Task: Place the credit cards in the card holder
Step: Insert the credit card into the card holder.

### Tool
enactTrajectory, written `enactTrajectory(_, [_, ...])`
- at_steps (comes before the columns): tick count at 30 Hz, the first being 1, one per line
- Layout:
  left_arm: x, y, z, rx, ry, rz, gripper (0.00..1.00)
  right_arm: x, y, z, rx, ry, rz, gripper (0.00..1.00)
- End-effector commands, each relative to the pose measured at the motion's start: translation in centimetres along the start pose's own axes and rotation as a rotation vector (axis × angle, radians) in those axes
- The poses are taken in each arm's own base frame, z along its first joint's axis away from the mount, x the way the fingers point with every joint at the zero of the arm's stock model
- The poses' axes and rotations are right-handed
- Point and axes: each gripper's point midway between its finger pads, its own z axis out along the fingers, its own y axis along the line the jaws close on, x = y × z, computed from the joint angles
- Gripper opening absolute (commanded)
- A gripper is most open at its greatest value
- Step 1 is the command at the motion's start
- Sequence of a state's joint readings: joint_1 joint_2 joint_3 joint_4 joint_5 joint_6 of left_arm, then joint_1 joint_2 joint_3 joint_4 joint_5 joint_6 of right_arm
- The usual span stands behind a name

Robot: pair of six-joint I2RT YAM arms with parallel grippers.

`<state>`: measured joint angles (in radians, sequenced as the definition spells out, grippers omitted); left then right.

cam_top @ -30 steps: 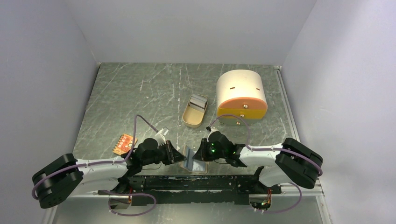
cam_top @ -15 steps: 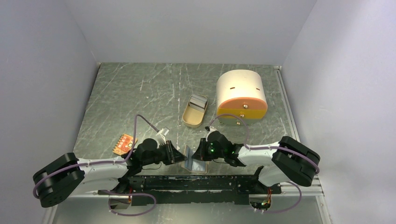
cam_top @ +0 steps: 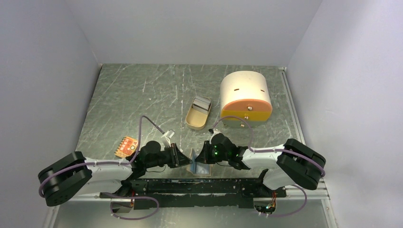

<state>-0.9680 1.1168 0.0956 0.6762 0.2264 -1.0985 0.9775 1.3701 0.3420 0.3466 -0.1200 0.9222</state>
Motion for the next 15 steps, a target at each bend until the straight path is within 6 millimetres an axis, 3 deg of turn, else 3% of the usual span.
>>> enactTrajectory(1, [0.0, -2.6, 0.1, 0.12, 0.011, 0.037, 0.15, 1.0, -1.9, -0.2, 0.065, 0.021, -0.017, 0.15])
enactTrajectory(10, [-0.1, -0.1, 0.7, -0.029, 0.013, -0.003, 0.14, 0.8, -1.8, -0.4, 0.064, 0.012, -0.021, 0.15])
enactTrajectory(15, [0.2, 1.3, 0.8, -0.112, 0.024, -0.021, 0.19, 0.7, -2.0, -0.7, 0.076, 0.001, -0.022, 0.2])
